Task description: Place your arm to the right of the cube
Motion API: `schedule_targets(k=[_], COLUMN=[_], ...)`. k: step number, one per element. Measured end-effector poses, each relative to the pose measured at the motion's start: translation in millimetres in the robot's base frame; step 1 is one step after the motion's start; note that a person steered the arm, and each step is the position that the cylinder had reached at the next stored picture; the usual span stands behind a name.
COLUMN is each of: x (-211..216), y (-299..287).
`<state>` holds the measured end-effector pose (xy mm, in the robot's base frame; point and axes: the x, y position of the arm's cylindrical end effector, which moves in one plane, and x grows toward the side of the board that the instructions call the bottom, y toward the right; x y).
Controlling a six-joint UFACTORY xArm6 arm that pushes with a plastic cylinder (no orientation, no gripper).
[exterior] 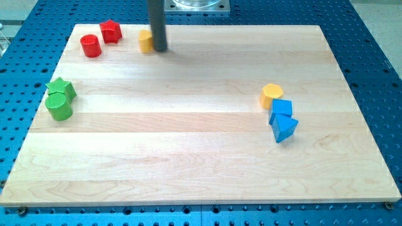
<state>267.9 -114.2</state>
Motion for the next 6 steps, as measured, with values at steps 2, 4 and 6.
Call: schedule_targets(k=[2, 4, 6], x=[15, 29, 147], y=[53, 243, 341])
